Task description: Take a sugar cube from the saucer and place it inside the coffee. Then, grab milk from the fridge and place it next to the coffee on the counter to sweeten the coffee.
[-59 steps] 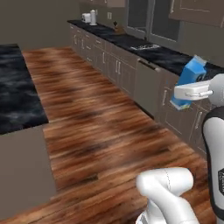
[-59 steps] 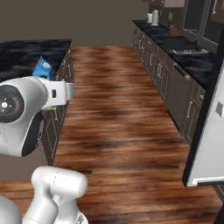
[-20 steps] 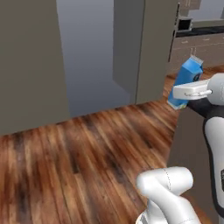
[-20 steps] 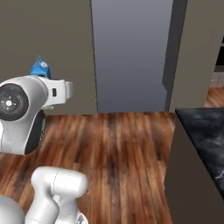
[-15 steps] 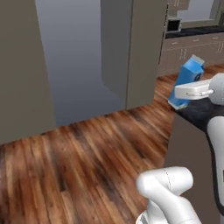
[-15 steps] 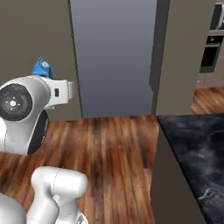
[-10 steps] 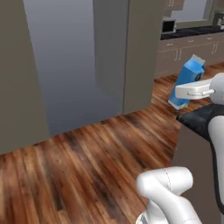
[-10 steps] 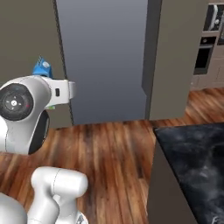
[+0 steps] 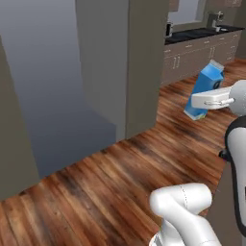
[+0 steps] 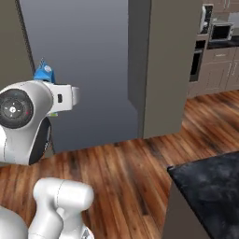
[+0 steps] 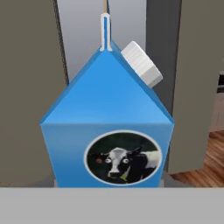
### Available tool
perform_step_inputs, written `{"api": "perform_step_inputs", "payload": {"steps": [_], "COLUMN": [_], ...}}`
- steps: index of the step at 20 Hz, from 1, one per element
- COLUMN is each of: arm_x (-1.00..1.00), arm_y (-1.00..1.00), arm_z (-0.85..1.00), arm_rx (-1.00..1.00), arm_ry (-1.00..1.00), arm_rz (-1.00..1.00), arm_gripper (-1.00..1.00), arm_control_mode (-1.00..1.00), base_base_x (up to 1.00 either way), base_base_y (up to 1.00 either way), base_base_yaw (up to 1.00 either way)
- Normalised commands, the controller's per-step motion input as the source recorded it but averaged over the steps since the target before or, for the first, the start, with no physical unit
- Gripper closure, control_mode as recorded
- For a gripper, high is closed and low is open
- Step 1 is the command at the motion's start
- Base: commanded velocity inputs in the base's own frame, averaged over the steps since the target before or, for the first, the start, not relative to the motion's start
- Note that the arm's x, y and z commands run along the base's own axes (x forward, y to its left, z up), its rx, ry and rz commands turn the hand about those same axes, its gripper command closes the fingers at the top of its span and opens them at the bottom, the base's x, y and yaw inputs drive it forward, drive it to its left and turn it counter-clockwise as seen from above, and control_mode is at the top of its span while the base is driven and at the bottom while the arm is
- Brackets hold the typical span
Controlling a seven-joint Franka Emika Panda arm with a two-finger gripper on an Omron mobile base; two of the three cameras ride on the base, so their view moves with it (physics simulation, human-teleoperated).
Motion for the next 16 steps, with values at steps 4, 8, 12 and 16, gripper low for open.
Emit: {"api": "perform_step_inputs", "payload": {"steps": [4,8,12,16], "arm_x": [0.0,0.0,0.0,0.0], "arm_y": [0.0,0.0,0.0,0.0], "arm_z": [0.0,0.0,0.0,0.0], "arm_rx": [0.0,0.0,0.0,0.0], "arm_ry": [0.0,0.0,0.0,0.0], "arm_rz": [0.0,0.0,0.0,0.0], "arm_gripper": [1.0,1.0,1.0,1.0], "arm_control_mode": [1.0,1.0,1.0,1.0], "base_base_x": [1.0,1.0,1.0,1.0], "base_base_y": [0.18,0.18,0.1,0.1], "base_base_yaw": [-0.35,-0.36,-0.39,-0.4]}}
